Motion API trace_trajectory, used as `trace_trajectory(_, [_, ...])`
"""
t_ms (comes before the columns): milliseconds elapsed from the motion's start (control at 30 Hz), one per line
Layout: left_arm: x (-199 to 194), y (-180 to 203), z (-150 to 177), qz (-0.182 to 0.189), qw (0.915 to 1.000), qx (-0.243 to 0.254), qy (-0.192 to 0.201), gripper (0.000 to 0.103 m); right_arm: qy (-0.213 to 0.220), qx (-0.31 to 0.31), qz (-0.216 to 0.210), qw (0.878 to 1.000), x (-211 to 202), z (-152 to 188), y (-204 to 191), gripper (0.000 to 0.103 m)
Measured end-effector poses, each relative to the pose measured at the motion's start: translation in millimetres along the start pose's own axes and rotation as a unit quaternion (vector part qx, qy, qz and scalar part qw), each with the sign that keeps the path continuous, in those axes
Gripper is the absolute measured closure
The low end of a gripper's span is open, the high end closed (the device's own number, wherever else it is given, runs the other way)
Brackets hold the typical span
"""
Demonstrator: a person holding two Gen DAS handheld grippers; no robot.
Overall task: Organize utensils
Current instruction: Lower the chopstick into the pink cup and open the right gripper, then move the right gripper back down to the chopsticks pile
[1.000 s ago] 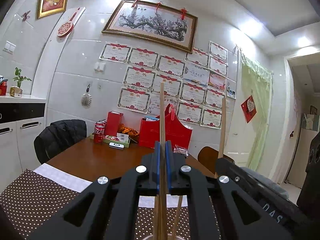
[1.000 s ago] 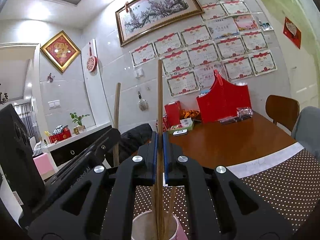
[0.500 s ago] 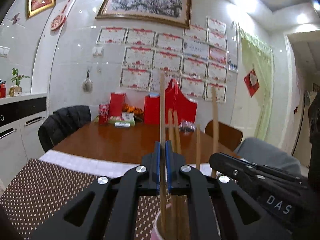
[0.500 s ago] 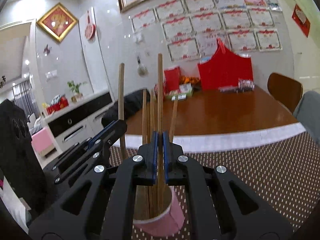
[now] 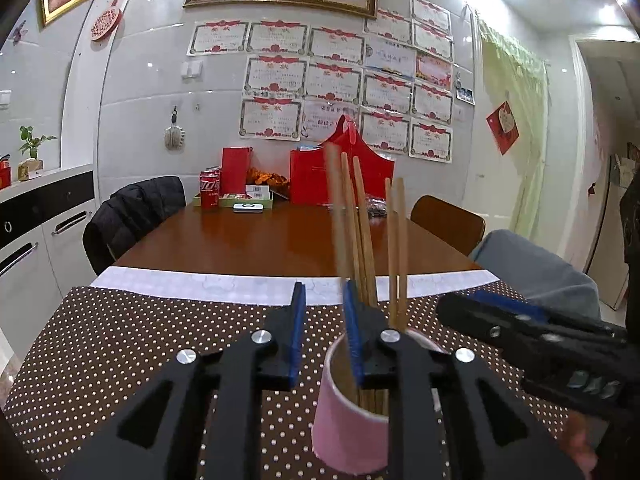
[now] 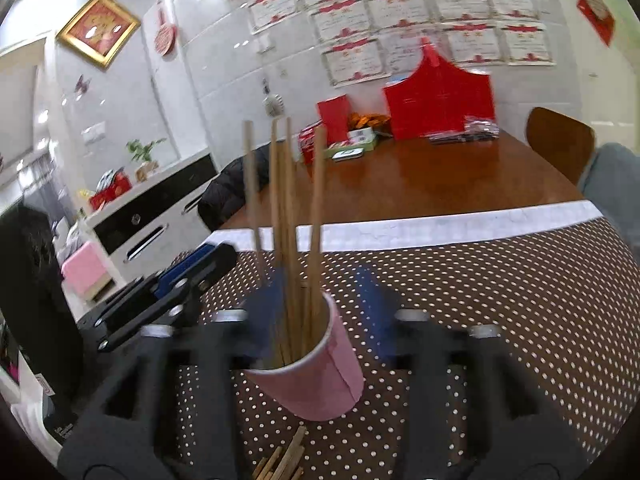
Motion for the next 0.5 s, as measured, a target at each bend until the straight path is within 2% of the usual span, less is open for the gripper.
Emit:
trace_trajectory(233, [-22,4,-2,0.005,0.9999,0.008,-0.009,0.082,0.013,-0.006,0.008,1.000,-23,-7,-8,0.044])
trace_trajectory(300, [-31,6,-4,0.006,0.9999,0.009,-0.009,0.077,0.010,-0.004,0.011,1.000,-30,-8,-10,0.039])
trace_trajectory(367, [-40,8,-7,0.011,0.9999,0.009,-0.005,0.065,0.013,-0.004,0.014,1.000,-38,-10,-13,0.038])
trace_trajectory(500, [-57,11,-13,0.016,0.9998,0.009,0.002,0.054,0.012,-0.006,0.020,1.000,-52,-10,-18,0.032])
Point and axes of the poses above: each gripper's, at about its wrist camera, not at the fingertips, and x roughly the way its jaws point, y to its right, z to its underside, the point moved 6 cm from there along x, roughly the way its jaws point, and after that the axes turned 12 degrees about y, right-handed, at the moved point
